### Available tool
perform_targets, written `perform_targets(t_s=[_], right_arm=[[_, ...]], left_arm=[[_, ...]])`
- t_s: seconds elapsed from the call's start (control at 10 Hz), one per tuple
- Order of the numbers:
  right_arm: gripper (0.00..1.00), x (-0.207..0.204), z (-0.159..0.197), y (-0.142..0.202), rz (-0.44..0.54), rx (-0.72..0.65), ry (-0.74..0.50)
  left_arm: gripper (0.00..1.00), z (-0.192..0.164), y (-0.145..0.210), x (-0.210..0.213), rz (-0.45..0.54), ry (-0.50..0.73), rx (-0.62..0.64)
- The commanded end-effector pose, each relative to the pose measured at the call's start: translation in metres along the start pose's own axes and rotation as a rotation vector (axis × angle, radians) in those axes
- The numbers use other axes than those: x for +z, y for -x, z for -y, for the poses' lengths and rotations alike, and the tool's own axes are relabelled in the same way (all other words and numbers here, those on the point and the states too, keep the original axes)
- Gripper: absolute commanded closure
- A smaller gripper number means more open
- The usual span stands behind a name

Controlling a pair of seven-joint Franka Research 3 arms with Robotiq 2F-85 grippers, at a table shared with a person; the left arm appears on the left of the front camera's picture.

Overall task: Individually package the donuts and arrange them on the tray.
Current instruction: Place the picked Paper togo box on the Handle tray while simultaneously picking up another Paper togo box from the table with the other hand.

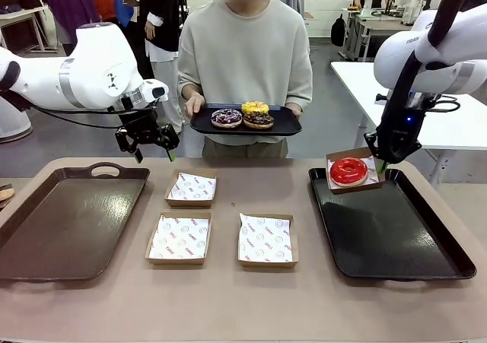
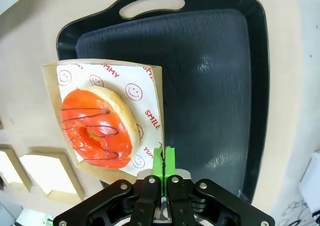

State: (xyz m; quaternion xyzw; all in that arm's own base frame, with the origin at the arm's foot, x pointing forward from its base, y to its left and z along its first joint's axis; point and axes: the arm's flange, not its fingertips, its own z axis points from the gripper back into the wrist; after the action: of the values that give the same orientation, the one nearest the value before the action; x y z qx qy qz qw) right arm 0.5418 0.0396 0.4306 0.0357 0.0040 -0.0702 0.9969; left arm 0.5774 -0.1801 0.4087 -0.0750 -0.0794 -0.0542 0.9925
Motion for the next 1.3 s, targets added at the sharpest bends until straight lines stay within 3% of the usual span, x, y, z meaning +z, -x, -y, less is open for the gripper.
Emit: perform_targets(t_s=[0.0,0.1,1.1,1.2], right_arm=[[0.99,0.002,0.0,0.002,-0.005,0.001,0.001],[0.99,0.002,0.0,0.002,-0.005,0.001,0.001],[0.99,-0.002,-0.008,-0.005,-0.009,0.016,0.021],[0.99,-0.001,-0.011,-0.009,-0.002,0.017,0.04]], left_arm=[[0.0,-0.009,0.005,0.014,-0.006,0.031,0.055],[0.0,0.0,0.0,0.0,0.0,0.0,0.0],[0.0,0.0,0.001,0.0,-0.006,0.011,0.011],[0.0,0.002,-0.001,-0.005,-0.013,-0.038,0.043]])
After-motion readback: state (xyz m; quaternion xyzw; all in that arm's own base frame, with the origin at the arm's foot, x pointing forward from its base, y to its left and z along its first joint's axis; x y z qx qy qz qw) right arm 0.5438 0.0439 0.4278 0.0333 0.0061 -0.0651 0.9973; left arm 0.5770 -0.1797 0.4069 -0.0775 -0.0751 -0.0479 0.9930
